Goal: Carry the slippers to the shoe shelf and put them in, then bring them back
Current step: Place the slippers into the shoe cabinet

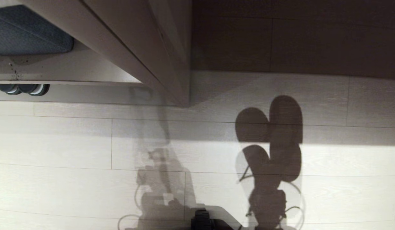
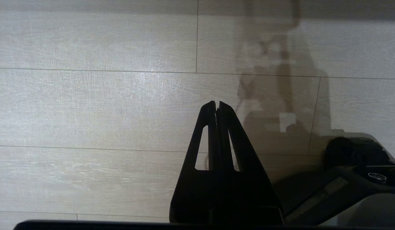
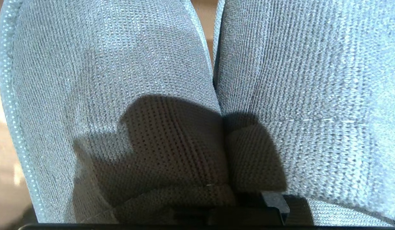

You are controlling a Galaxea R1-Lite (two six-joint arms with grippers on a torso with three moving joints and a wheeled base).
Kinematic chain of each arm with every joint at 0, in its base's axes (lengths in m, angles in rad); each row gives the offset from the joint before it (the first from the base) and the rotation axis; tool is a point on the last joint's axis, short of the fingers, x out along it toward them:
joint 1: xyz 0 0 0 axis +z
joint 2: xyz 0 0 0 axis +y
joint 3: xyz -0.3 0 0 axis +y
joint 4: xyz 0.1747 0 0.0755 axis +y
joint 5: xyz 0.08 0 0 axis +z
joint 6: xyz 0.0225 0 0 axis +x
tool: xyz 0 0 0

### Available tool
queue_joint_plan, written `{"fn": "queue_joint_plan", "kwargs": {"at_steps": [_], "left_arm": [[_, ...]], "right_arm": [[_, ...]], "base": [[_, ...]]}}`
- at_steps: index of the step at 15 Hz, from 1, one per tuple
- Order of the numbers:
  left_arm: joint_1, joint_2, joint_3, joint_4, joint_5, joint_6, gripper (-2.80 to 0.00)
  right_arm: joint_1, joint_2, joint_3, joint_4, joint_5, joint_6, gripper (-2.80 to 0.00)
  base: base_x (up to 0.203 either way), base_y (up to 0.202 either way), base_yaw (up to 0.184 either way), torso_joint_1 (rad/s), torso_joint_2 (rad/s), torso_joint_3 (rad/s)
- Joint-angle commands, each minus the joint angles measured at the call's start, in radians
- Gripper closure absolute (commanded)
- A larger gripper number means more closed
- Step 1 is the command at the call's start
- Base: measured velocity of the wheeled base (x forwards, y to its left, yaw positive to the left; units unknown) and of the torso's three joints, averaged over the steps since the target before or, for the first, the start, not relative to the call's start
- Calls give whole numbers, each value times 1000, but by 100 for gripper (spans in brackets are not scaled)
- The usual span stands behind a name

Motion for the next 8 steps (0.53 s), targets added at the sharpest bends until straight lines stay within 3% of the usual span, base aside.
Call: {"fn": "queue_joint_plan", "kwargs": {"at_steps": [1,5,8], "left_arm": [[0,-2,0,0,0,-1,0],[0,0,0,0,0,-1,0],[1,-1,0,0,0,1,0]], "right_arm": [[-4,-39,44,6,0,-3,0],[-21,-217,57,219,5,-6,0],[-24,-237,62,369,0,-8,0]], "base": [[0,0,0,0,0,0],[0,0,0,0,0,0],[0,0,0,0,0,0]]}}
